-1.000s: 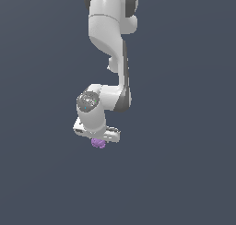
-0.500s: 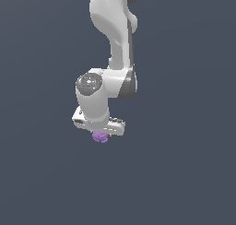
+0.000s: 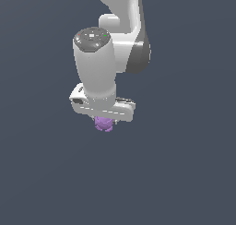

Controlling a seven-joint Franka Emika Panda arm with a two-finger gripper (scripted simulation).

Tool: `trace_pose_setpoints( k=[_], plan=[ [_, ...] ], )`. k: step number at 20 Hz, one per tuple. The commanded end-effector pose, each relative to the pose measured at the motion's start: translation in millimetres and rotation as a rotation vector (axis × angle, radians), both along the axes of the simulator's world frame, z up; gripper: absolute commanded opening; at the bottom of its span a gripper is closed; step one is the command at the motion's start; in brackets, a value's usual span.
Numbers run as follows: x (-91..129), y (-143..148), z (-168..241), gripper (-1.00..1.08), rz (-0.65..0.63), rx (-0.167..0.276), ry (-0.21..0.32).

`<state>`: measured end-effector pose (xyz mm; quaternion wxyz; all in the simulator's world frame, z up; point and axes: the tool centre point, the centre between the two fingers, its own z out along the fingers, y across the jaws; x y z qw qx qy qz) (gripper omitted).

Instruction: Pick up the object and move it to a goal position.

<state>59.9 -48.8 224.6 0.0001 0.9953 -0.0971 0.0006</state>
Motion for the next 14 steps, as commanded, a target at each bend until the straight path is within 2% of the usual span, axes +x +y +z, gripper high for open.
trace_pose_setpoints(
  k=[1,7,14],
  plan=[
    [0,5,23,-1.00,0.000,0.000,0.001],
    [1,13,57,-1.00,0.000,0.000,0.001],
    [3,17,69,-1.00,0.000,0.000,0.001]
  ],
)
